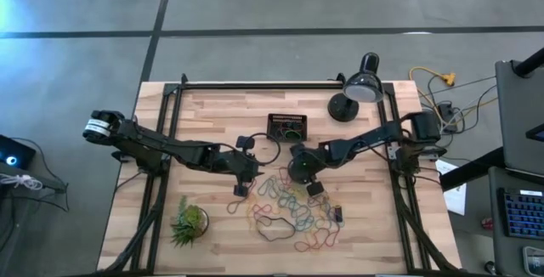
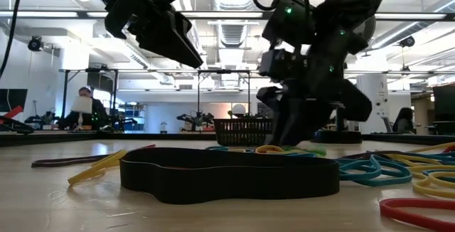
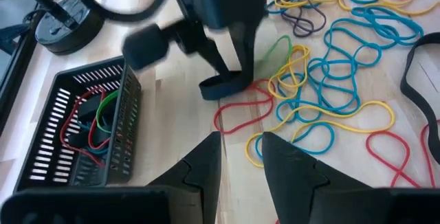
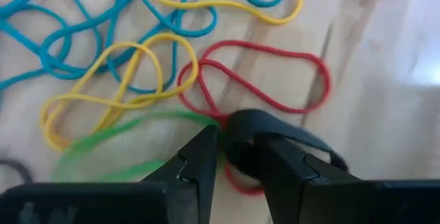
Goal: Pick and place rubber bands into bin
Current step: Put the black rubber band into the basket
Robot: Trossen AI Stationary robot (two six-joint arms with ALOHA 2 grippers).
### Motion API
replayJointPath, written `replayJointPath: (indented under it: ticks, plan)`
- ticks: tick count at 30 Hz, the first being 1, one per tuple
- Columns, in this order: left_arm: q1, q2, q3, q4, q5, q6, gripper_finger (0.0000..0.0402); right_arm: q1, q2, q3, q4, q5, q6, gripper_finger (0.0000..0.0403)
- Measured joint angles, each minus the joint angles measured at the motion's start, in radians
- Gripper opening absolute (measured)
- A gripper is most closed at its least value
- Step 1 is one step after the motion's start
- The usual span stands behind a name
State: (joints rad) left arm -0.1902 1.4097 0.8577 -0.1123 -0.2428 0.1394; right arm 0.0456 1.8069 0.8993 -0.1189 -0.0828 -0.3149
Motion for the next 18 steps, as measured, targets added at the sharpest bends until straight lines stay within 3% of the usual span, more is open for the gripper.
replayJointPath:
  ticks: [9,18]
  plan:
    - [0.000,0.000,0.000,-0.001,0.000,0.003,0.0091,-0.003,0.036,0.070,-0.077,0.004,-0.030,0.0085]
    - [0.000,0.000,-0.001,-0.003,0.000,0.005,0.0091,-0.003,-0.018,0.104,-0.176,0.009,-0.040,0.0013]
